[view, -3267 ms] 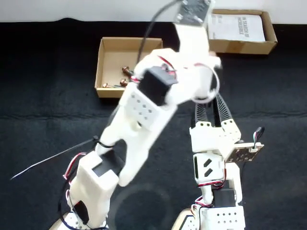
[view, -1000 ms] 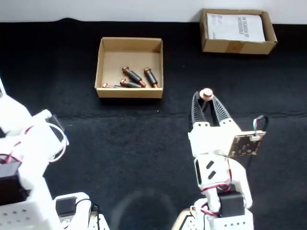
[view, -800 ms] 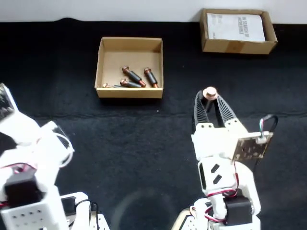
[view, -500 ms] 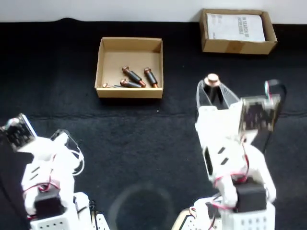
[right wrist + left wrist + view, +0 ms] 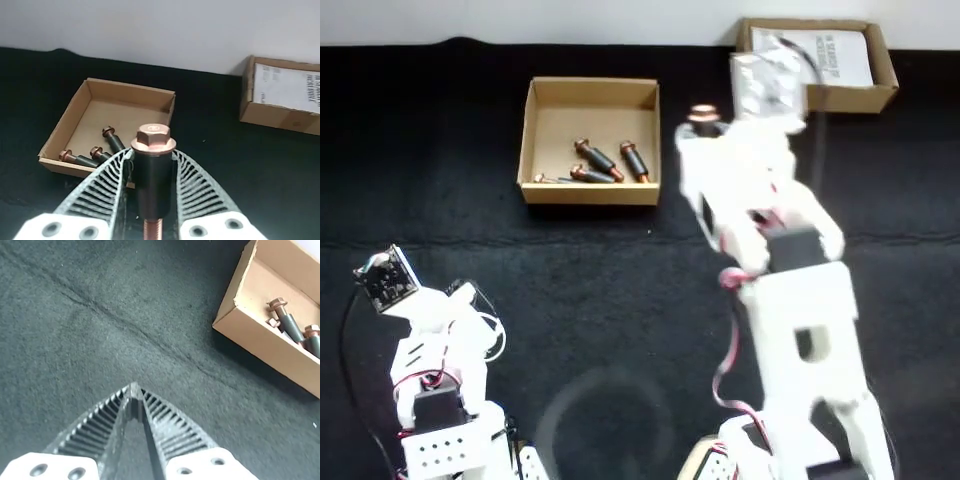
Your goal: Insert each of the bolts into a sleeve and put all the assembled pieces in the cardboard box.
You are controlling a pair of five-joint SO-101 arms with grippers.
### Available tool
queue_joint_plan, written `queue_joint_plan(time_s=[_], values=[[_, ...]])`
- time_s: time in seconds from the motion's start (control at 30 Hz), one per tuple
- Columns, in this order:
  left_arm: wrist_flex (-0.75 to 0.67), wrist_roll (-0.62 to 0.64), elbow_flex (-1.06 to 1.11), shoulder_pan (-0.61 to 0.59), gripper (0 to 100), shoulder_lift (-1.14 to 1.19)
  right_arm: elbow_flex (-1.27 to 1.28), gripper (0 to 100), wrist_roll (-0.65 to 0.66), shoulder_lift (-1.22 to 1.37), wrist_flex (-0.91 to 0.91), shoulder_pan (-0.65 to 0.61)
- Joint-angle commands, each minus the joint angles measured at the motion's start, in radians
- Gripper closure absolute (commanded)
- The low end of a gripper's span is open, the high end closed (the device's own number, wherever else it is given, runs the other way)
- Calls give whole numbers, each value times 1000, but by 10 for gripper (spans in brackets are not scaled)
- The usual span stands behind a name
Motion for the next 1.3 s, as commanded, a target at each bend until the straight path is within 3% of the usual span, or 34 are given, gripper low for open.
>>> queue_joint_plan(time_s=[0.0,0.27,0.6,0.83,1.07,1.27], values=[[-14,3,19,-7,990,-13,-143,991,5,147,2,-61],[-14,3,19,-7,990,-13,-392,991,5,472,-2,-108],[-14,3,19,-7,988,-13,-900,991,3,918,-1,-108],[-14,3,19,-7,988,-13,-1165,991,-92,1231,2,-108],[-14,3,19,-7,988,-13,-1282,991,-129,1445,12,-108],[-14,3,19,-7,988,-13,-1285,977,-130,1508,173,-137]])
